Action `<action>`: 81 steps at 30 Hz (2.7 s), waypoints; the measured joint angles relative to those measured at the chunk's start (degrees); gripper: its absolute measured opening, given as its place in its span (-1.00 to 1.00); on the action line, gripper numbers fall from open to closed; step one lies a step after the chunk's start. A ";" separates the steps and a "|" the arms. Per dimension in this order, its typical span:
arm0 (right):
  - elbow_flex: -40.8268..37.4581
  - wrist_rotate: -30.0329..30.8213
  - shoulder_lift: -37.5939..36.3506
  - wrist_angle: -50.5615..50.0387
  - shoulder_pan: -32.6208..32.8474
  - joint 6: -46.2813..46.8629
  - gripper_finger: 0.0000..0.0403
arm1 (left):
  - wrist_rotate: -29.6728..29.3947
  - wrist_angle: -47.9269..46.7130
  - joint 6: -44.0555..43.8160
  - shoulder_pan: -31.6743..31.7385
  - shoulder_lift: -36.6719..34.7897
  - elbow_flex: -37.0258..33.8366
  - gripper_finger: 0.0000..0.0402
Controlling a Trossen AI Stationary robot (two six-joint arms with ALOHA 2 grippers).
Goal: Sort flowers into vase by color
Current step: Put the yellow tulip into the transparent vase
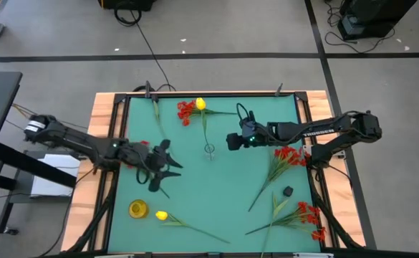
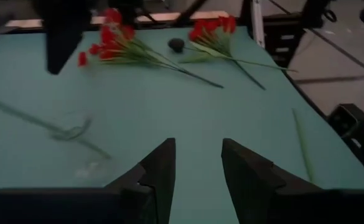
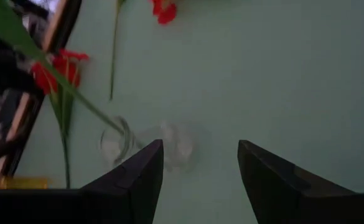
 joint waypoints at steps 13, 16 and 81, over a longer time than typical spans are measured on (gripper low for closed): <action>0.00 -7.55 -1.25 -12.33 9.20 0.26 0.06 | -1.24 -22.39 -15.22 -15.53 24.84 20.82 -0.33; 0.00 -3.66 -1.32 -13.76 14.87 2.88 0.06 | -3.66 -19.38 -25.35 -18.18 29.26 20.86 -0.33; 0.00 -20.25 7.92 31.05 25.50 -8.33 -0.01 | -16.28 -39.86 38.06 -7.12 47.22 58.25 -0.94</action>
